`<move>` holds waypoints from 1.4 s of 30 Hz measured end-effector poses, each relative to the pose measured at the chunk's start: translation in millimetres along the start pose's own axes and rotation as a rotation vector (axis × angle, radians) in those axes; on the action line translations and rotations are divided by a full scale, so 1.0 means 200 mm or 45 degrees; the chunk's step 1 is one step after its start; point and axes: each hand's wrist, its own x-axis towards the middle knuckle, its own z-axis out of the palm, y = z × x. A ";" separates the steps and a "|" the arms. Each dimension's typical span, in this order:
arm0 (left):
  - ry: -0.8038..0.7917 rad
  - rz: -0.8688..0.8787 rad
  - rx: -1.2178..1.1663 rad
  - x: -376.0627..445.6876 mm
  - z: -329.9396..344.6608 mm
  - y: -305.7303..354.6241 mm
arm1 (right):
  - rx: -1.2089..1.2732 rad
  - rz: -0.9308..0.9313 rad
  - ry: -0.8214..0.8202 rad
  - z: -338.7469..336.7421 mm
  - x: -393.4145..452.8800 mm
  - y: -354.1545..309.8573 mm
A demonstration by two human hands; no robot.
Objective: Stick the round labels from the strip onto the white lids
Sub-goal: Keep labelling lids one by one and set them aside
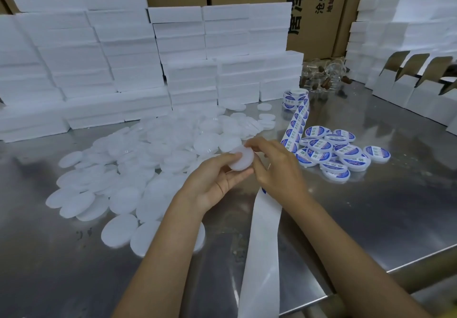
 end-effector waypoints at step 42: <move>0.190 0.234 0.708 0.04 0.00 -0.06 | 0.162 0.088 -0.357 -0.07 -0.13 -0.04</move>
